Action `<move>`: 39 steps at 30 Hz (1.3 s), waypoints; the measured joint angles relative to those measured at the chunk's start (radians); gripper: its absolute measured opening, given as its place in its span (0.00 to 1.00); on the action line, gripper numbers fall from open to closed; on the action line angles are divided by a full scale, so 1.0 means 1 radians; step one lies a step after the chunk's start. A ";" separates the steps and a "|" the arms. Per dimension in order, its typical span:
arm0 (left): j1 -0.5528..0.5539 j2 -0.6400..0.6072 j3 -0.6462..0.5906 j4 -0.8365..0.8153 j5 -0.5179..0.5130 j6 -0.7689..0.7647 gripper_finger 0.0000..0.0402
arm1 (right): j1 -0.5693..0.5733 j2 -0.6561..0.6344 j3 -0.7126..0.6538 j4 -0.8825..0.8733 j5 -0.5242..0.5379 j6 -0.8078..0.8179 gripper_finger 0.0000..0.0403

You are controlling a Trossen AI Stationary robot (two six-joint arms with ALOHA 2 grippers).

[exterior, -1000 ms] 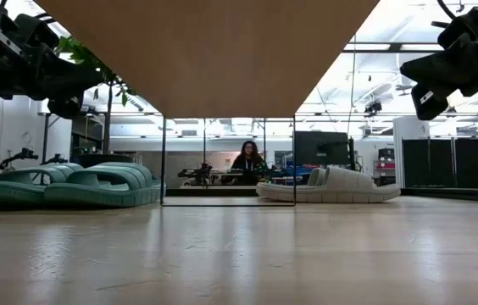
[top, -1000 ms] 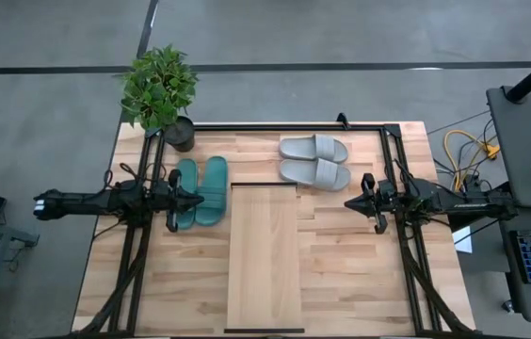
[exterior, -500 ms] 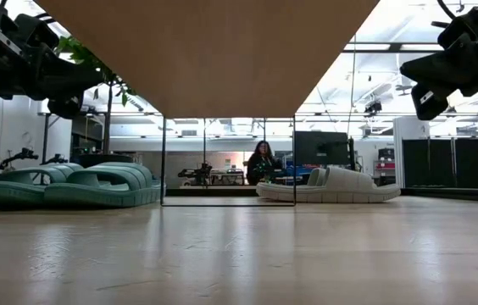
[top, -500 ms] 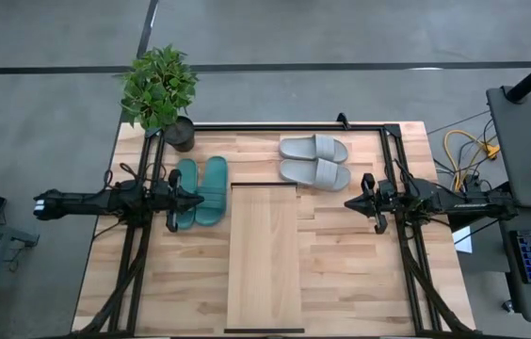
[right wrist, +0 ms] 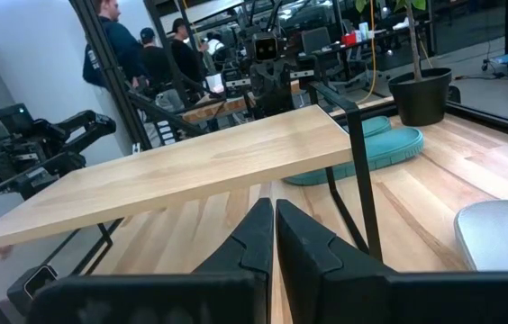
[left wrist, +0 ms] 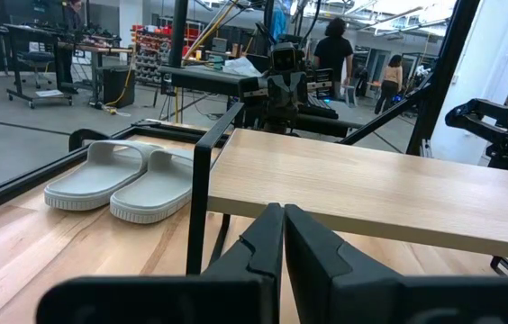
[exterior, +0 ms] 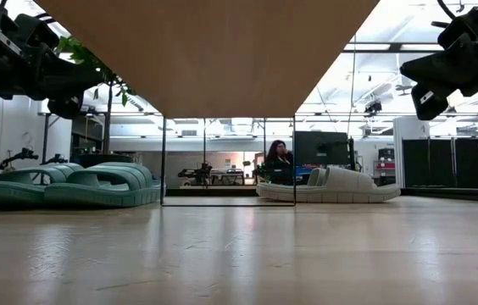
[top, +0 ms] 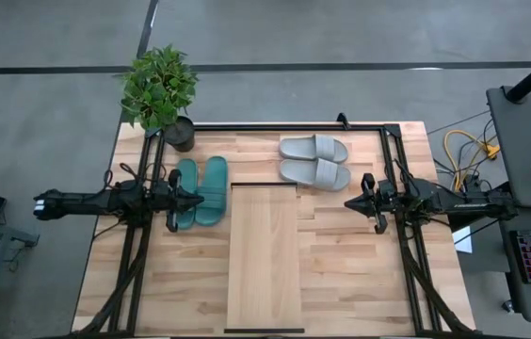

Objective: Pick and place slides into the shelf

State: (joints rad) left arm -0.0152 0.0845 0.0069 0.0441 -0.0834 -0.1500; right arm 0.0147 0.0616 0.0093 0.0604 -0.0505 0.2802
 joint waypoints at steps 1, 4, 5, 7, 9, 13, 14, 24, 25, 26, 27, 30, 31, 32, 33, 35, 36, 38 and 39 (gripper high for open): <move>0.000 0.000 0.000 0.000 0.000 0.000 0.00 | 0.000 0.000 0.000 0.000 0.000 0.000 0.02; 0.000 0.000 0.000 0.000 0.000 0.000 0.00 | 0.000 0.000 0.000 0.000 0.000 0.000 0.02; 0.000 0.000 0.000 0.000 0.000 0.000 0.00 | 0.000 0.000 0.000 0.000 0.000 0.000 0.02; 0.000 0.000 0.000 0.000 0.000 0.000 0.00 | 0.000 0.000 0.000 0.000 0.000 0.000 0.02; 0.000 0.000 0.000 0.000 0.000 0.000 0.00 | 0.000 0.000 0.000 0.000 0.000 0.000 0.02; 0.000 0.000 0.000 0.000 0.000 0.000 0.00 | 0.000 0.000 0.000 0.000 0.000 0.000 0.02; 0.000 0.000 0.000 0.000 0.000 0.000 0.00 | 0.000 0.000 0.000 0.000 0.000 0.000 0.02; 0.000 0.000 0.000 0.000 0.000 0.000 0.00 | 0.000 0.000 0.000 0.000 0.000 0.000 0.02; 0.000 0.000 0.000 0.000 0.000 0.000 0.00 | 0.000 0.000 0.000 0.000 0.000 0.000 0.02; 0.000 0.000 0.000 0.000 0.000 0.000 0.00 | 0.000 0.000 0.000 0.000 0.000 0.000 0.02; 0.000 0.000 0.000 0.000 0.000 0.000 0.00 | 0.000 0.000 0.000 0.000 0.000 0.000 0.02; 0.000 0.000 0.000 0.000 0.000 0.000 0.00 | 0.000 0.000 0.000 0.000 0.000 0.000 0.02; 0.000 0.000 0.000 0.000 0.000 0.000 0.00 | 0.000 0.000 0.000 0.000 0.000 0.000 0.02; 0.000 0.000 0.000 0.000 0.000 0.000 0.00 | 0.000 0.000 0.000 0.000 0.000 0.000 0.02; 0.000 0.000 0.000 0.000 0.000 0.000 0.00 | 0.000 0.000 0.000 0.000 0.000 0.000 0.02; 0.000 0.000 0.000 0.000 0.000 0.000 0.00 | 0.000 0.000 0.000 0.000 0.000 0.000 0.02; 0.000 0.000 0.000 0.000 0.000 0.000 0.00 | 0.000 0.000 0.000 0.000 0.000 0.000 0.02; 0.000 0.000 0.000 0.000 0.000 0.000 0.00 | 0.000 0.000 0.000 0.000 0.000 0.000 0.02; 0.000 0.000 0.000 0.000 0.000 0.000 0.00 | 0.000 0.000 0.000 0.000 0.000 0.000 0.02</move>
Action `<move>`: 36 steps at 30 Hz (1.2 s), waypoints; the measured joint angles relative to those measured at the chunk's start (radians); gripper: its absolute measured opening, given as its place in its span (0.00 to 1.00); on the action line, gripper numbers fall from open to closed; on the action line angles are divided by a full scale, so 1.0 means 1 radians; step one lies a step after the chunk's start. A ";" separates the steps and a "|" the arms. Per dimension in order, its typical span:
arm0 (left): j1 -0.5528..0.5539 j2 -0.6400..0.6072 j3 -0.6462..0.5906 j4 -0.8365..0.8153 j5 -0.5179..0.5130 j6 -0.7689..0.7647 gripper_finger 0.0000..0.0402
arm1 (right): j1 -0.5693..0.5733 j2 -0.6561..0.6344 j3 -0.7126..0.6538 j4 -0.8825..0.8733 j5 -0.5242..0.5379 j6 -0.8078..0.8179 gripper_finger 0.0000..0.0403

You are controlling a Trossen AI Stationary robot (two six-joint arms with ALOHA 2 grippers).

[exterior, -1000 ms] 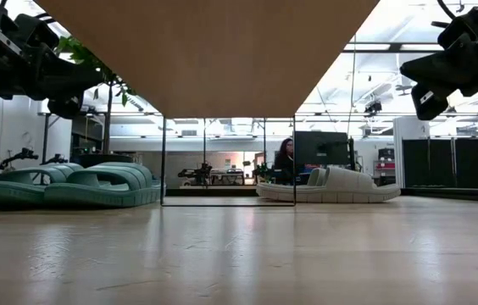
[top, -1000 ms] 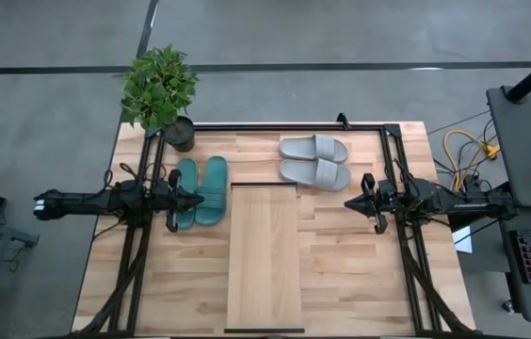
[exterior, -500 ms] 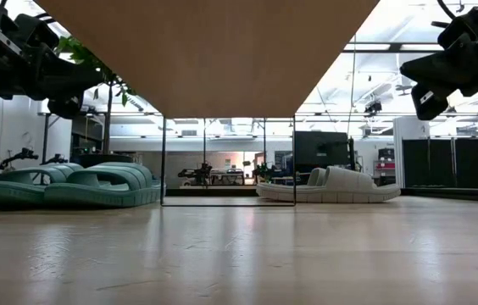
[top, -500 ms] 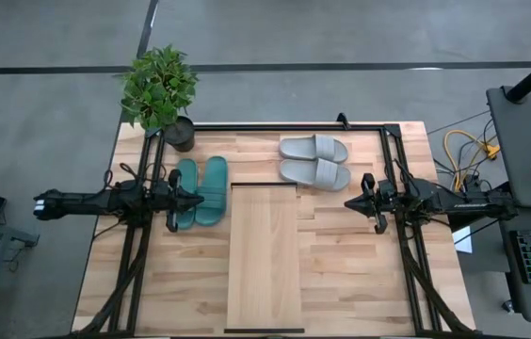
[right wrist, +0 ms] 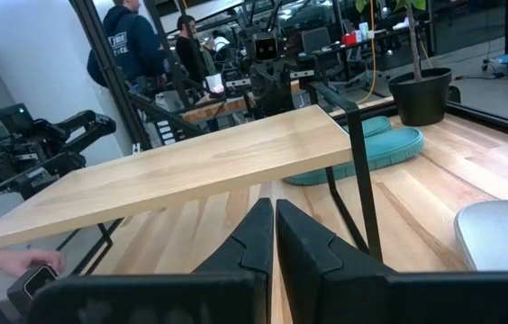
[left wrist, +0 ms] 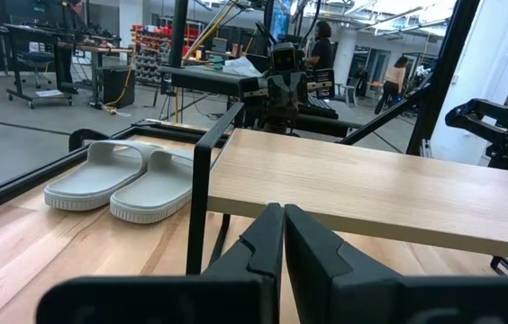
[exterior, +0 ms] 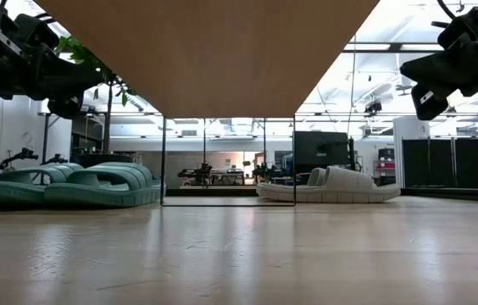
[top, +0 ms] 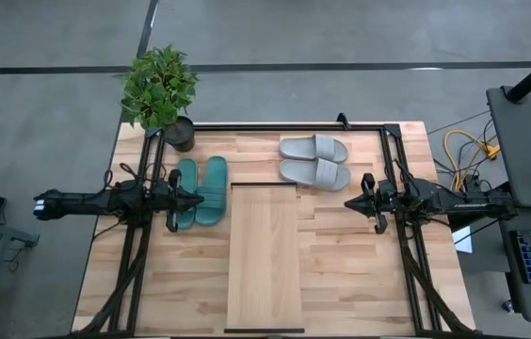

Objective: Pick and place slides into the shelf

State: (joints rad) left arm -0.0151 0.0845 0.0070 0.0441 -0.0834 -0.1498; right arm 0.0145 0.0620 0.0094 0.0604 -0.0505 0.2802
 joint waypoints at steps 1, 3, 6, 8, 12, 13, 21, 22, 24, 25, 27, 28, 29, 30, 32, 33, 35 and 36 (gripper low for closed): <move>0.000 0.000 0.000 0.000 0.000 0.000 0.00 | 0.000 0.000 0.000 0.000 0.000 0.000 0.02; 0.000 0.000 0.000 0.000 0.000 0.000 0.00 | 0.000 0.000 0.000 0.000 0.000 0.000 0.02; 0.000 0.000 0.000 0.000 0.000 0.000 0.00 | 0.000 0.000 0.000 0.000 0.000 0.000 0.02; 0.000 0.000 0.000 0.000 0.000 0.000 0.00 | 0.000 0.000 0.000 0.000 0.000 0.000 0.02; 0.000 0.000 0.000 0.000 0.000 0.000 0.00 | 0.000 0.000 0.000 0.000 0.000 0.000 0.02; 0.000 0.000 0.000 0.000 0.000 0.000 0.00 | 0.000 0.000 0.000 0.000 0.000 0.000 0.02; 0.000 0.000 0.000 0.000 0.000 0.000 0.00 | 0.000 0.000 0.000 0.000 0.000 0.000 0.02; 0.000 0.000 0.000 0.000 0.000 0.000 0.00 | 0.000 0.000 0.000 0.000 0.000 0.000 0.02; 0.000 0.000 0.000 0.000 0.000 0.000 0.00 | 0.000 0.000 0.000 0.000 0.000 0.000 0.02; 0.000 0.000 0.000 0.001 0.000 0.000 0.00 | 0.000 0.000 0.000 0.000 0.000 0.000 0.02; 0.000 0.000 0.000 0.015 0.000 0.011 0.00 | 0.000 0.000 0.000 0.000 0.000 0.000 0.02; 0.000 0.000 0.000 0.023 0.000 0.020 0.00 | 0.000 0.000 0.000 0.000 0.000 0.000 0.02; 0.000 0.000 0.000 0.028 0.000 0.027 0.00 | 0.000 0.000 0.000 0.000 0.000 0.000 0.02; 0.000 0.000 0.000 0.027 0.000 0.028 0.00 | 0.000 0.000 0.000 0.000 0.000 0.000 0.02; 0.000 0.000 0.000 0.027 0.000 0.025 0.00 | 0.000 0.000 0.000 0.000 0.000 0.000 0.02; 0.000 0.000 0.000 0.027 0.000 0.025 0.00 | 0.000 0.000 0.000 0.000 0.000 0.000 0.02; 0.000 0.000 0.000 0.028 0.000 0.025 0.00 | 0.000 0.000 0.000 0.000 0.000 0.000 0.02; 0.000 0.000 0.000 0.029 0.000 0.026 0.00 | 0.000 0.000 0.000 0.000 0.000 0.000 0.02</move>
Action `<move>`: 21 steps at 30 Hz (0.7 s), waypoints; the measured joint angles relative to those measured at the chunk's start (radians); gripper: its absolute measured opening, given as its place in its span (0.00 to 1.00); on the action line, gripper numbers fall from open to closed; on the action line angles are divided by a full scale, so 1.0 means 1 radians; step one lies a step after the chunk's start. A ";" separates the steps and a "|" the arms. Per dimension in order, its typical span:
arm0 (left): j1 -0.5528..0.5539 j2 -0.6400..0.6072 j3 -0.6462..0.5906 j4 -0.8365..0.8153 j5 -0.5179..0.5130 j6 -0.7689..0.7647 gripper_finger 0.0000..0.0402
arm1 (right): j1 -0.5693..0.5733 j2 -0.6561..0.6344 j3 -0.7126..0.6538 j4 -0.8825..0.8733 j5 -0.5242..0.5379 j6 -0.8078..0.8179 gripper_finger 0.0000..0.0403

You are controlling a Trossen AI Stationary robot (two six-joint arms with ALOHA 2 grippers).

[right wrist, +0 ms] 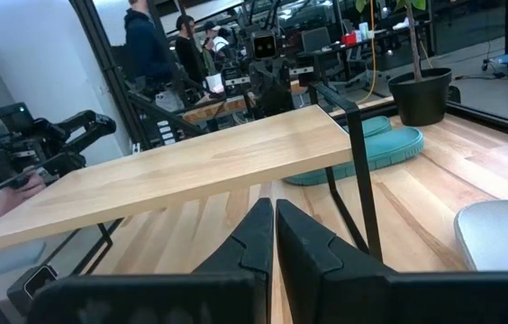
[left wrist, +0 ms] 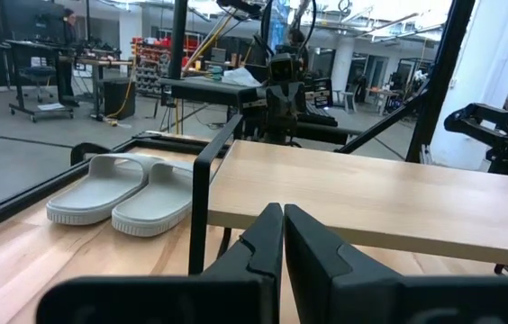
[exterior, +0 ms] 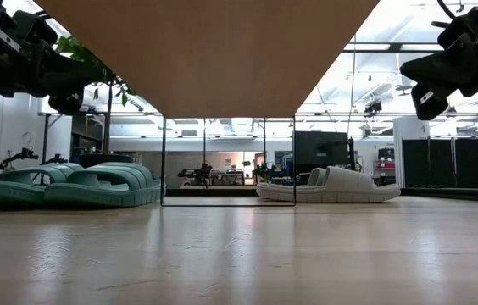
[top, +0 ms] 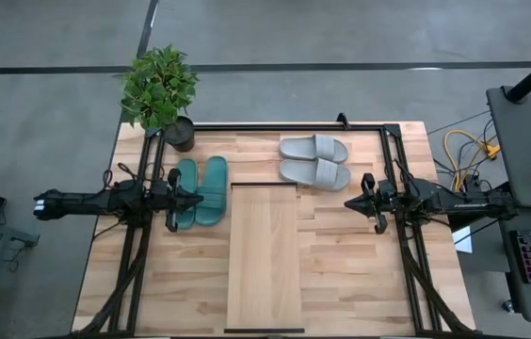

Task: Pick and place slides into the shelf
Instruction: Put the top gray slipper on the shelf

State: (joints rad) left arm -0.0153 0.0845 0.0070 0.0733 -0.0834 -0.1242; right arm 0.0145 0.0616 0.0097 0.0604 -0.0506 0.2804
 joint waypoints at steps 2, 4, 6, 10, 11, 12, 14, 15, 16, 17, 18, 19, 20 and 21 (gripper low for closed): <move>0.000 0.000 0.000 0.020 0.000 0.000 0.00 | 0.000 0.000 0.000 0.000 0.000 0.000 0.02; 0.000 0.000 0.000 0.039 0.000 0.000 0.00 | 0.000 0.000 0.000 0.005 0.000 0.000 0.02; 0.000 0.000 0.000 0.046 0.000 0.000 0.00 | 0.000 0.000 0.000 0.010 0.000 0.000 0.02; 0.000 0.000 0.000 0.064 0.000 0.001 0.00 | 0.000 0.000 0.000 0.045 0.000 0.020 0.02; 0.000 0.000 0.000 0.070 0.000 0.005 0.00 | 0.000 0.000 0.000 0.060 0.000 0.030 0.02; 0.000 0.001 0.000 0.093 -0.001 0.018 0.00 | 0.000 0.001 0.000 0.082 0.002 0.030 0.02; 0.000 0.002 0.000 0.161 -0.003 0.057 0.00 | 0.000 0.001 0.000 0.146 0.009 -0.014 0.02; 0.000 0.006 0.000 0.209 -0.006 0.084 0.00 | 0.000 0.001 0.000 0.188 0.033 -0.061 0.02; 0.000 0.011 0.000 0.266 -0.008 0.111 0.00 | 0.000 0.001 0.000 0.234 0.070 -0.111 0.02; 0.000 0.016 0.000 0.322 -0.012 0.139 0.00 | 0.000 0.000 0.000 0.273 0.113 -0.137 0.02; 0.000 0.021 0.000 0.371 -0.015 0.171 0.00 | 0.000 0.000 0.000 0.303 0.150 -0.142 0.02; 0.000 0.026 0.000 0.416 -0.017 0.205 0.00 | -0.001 0.000 0.000 0.326 0.179 -0.142 0.02; 0.000 0.034 0.000 0.459 -0.020 0.242 0.00 | 0.000 0.001 0.000 0.349 0.211 -0.146 0.02; 0.000 0.043 0.000 0.496 -0.027 0.276 0.00 | 0.000 0.001 0.000 0.375 0.242 -0.158 0.02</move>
State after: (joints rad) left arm -0.0154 0.1277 0.0067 0.5693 -0.1101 0.1517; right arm 0.0143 0.0628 0.0097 0.4359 0.1910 0.1221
